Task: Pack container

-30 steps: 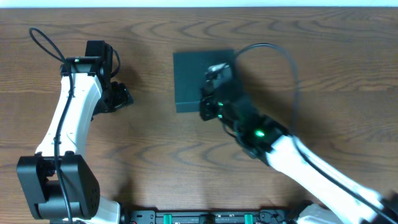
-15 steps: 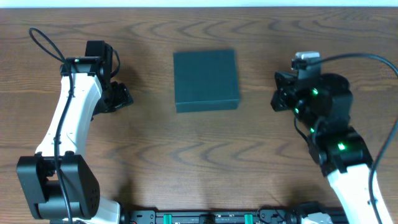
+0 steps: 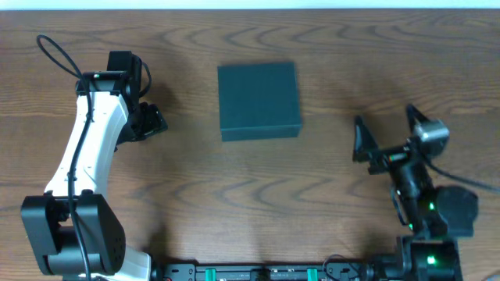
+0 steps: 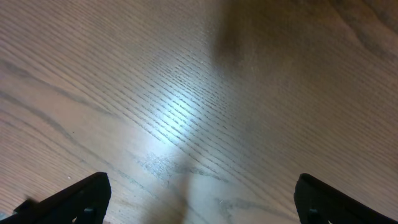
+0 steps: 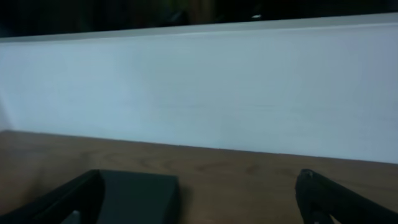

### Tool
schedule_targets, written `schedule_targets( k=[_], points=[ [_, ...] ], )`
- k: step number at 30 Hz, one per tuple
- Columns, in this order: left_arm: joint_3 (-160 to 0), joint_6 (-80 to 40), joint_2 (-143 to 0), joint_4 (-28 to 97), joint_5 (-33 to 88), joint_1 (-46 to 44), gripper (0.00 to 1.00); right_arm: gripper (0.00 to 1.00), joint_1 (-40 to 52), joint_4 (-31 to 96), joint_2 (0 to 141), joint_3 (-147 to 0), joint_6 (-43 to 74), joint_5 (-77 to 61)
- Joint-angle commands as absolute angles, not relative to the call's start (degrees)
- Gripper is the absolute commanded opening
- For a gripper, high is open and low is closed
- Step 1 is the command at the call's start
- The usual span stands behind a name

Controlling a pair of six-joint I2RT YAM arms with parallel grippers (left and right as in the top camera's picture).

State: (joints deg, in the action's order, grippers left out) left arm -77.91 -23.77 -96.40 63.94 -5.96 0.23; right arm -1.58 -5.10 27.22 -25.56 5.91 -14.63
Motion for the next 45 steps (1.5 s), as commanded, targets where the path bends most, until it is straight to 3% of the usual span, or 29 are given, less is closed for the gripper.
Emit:
schedule_targets(
  k=[1,20,31,45],
  points=[
    [-77.78,-24.01,-96.66,64.05,-5.93,0.4,0.95,0.99,-4.38,-5.76,23.62,-22.13,6.81,-15.22],
    [-77.78,-24.01,-96.64,64.05,-5.93,0.4,0.95,0.99,-1.85,-24.08,11.84,-0.84,6.57,-13.04],
    [-77.78,-24.01,-96.64,64.05,-5.93,0.4,0.95,0.99,-1.83,-16.47,9.37,-0.32,6.59,-0.08],
    [-77.78,-24.01,-96.64,64.05,-5.93,0.4,0.95,0.99,-0.27,0.25,0.27,-0.32,6.63,-0.21]
  ],
)
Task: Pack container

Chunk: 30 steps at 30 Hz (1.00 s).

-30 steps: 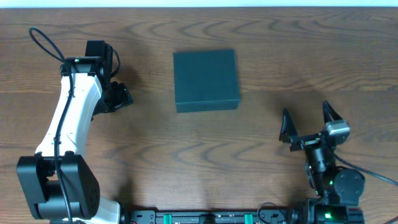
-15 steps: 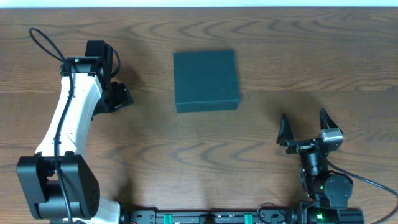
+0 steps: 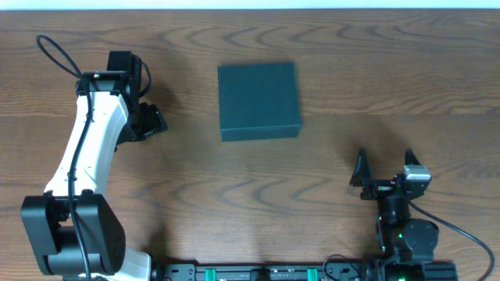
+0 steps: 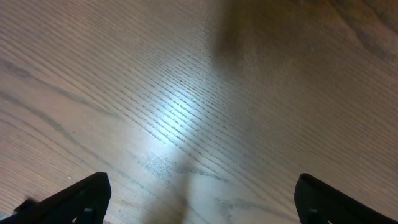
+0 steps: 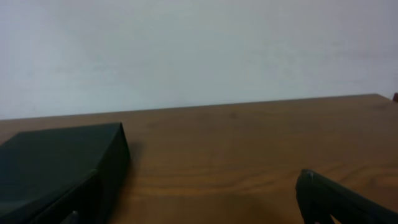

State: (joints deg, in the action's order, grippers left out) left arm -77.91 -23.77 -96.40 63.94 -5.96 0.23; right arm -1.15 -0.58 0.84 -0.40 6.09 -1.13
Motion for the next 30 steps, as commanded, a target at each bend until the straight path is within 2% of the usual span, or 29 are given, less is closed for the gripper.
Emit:
schedule_targets(
  k=[1,5,30],
  points=[
    [-77.78,-24.01,-96.66,64.05,-5.93,0.4,0.95,0.99,-0.27,0.73,0.27,-0.32,6.68,-0.21],
    [-77.78,-24.01,-96.66,64.05,-5.93,0.4,0.95,0.99,-0.3,4.49,0.27,-0.32,6.79,-0.14],
    [-77.78,-24.01,-96.29,64.05,-5.93,0.73,0.95,0.99,-0.34,4.27,0.38,-0.32,6.79,-0.21]
  ],
)
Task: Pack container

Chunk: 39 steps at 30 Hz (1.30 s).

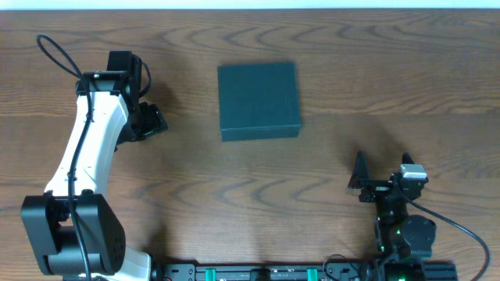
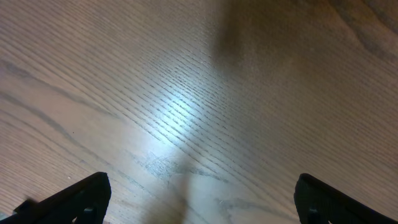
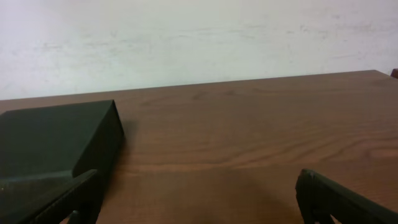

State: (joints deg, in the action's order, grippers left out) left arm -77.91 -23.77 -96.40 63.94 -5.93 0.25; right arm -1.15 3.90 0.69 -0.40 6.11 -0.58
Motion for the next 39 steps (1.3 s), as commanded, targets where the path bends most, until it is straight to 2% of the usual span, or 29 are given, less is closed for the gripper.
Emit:
schedule_targets(
  k=[1,9,15,23,29,33,39],
  points=[
    [-77.78,-23.75,-96.03,64.38,-6.17,0.73,0.95,0.99,-0.34,4.27,0.38,-0.32,6.79,-0.19],
    [-77.78,-24.64,-85.32,68.51,0.51,-0.08,0.95,0.99,-0.34,4.29,0.38,-0.32,6.79,-0.19],
    [-77.78,-23.49,-72.6,58.76,1.06,-3.81,0.95,0.99,-0.34,4.27,0.38,-0.32,6.79,-0.19],
    [-77.71,-9.02,-54.43,42.98,0.71,-7.49,0.95,0.99,-0.34,4.27,0.38,-0.32,6.79,-0.21],
    [-76.66,1.72,-44.93,40.88,0.69,-7.46,0.95,0.99,-0.34,4.27,0.38,-0.32,6.79,-0.19],
    [-69.93,4.43,-38.83,36.88,0.69,-7.46,0.95,0.99,-0.34,4.27,0.38,-0.32,6.79,-0.19],
    [-49.32,4.29,-27.07,18.81,2.44,-7.46,0.95,0.99,-0.34,4.27,0.38,-0.32,6.79,-0.21]
  ],
)
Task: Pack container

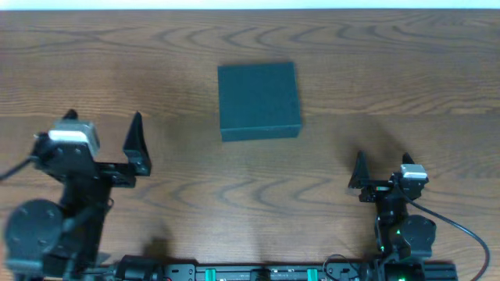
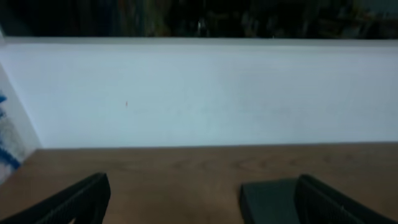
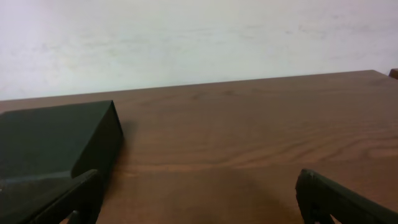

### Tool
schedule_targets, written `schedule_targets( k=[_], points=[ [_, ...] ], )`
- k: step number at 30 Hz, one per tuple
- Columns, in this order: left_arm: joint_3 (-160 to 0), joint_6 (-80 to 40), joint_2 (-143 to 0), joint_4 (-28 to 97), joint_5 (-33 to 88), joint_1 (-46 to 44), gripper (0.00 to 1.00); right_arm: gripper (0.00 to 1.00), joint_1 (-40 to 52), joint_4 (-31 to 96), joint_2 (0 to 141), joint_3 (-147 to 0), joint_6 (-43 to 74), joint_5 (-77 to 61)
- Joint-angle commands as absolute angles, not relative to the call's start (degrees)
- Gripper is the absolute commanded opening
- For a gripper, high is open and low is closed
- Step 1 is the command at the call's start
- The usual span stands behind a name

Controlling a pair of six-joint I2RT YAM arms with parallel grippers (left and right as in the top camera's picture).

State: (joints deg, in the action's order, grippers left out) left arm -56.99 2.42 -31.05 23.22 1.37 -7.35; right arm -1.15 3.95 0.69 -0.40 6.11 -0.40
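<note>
A dark teal closed box (image 1: 258,100) lies flat at the table's middle, toward the far side. My left gripper (image 1: 102,134) sits at the near left edge, open and holding nothing. In its wrist view, the gripper (image 2: 202,208) faces level across the table, with the box (image 2: 268,199) ahead to the right. My right gripper (image 1: 382,168) rests at the near right edge, open and holding nothing. Seen from that wrist, the gripper (image 3: 199,208) has the box (image 3: 53,140) ahead to the left. Both grippers are well short of the box.
The wooden table (image 1: 391,62) stretches around the box. A white wall (image 3: 199,43) stands behind the far edge. A dark rail with green parts (image 1: 258,273) runs along the near edge between the two arm bases.
My left arm has moved from its reach to the left of the box back to the near left edge. Its camera now looks level across the table instead of down at the wood. The right arm is unchanged.
First the left gripper pointed down at the table left of the box, and the right gripper was open and raised at the right. Then the right arm lay low at the near right edge and stayed there. Now the left arm is back at the near edge too.
</note>
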Motion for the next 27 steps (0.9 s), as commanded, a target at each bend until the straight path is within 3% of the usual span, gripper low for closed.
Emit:
schedule_targets(
  k=[1,6,12,27],
  points=[
    [-45.93,4.29,-25.15,15.59,2.42,-7.46,0.95,0.99,-0.34,4.27,0.38,-0.32,6.79,-0.19],
    [-28.51,4.32,-14.39,1.91,1.04,-7.46,0.95,0.99,-0.34,4.27,0.38,-0.32,6.79,-0.21],
    [-14.17,2.48,-4.49,-1.91,-0.27,-7.46,0.95,0.99,-0.34,4.27,0.38,-0.32,6.79,-0.19],
    [-0.25,-3.42,-0.19,-11.0,-6.28,-3.57,0.95,0.99,-0.34,4.27,0.38,-0.32,6.79,-0.21]
  ],
)
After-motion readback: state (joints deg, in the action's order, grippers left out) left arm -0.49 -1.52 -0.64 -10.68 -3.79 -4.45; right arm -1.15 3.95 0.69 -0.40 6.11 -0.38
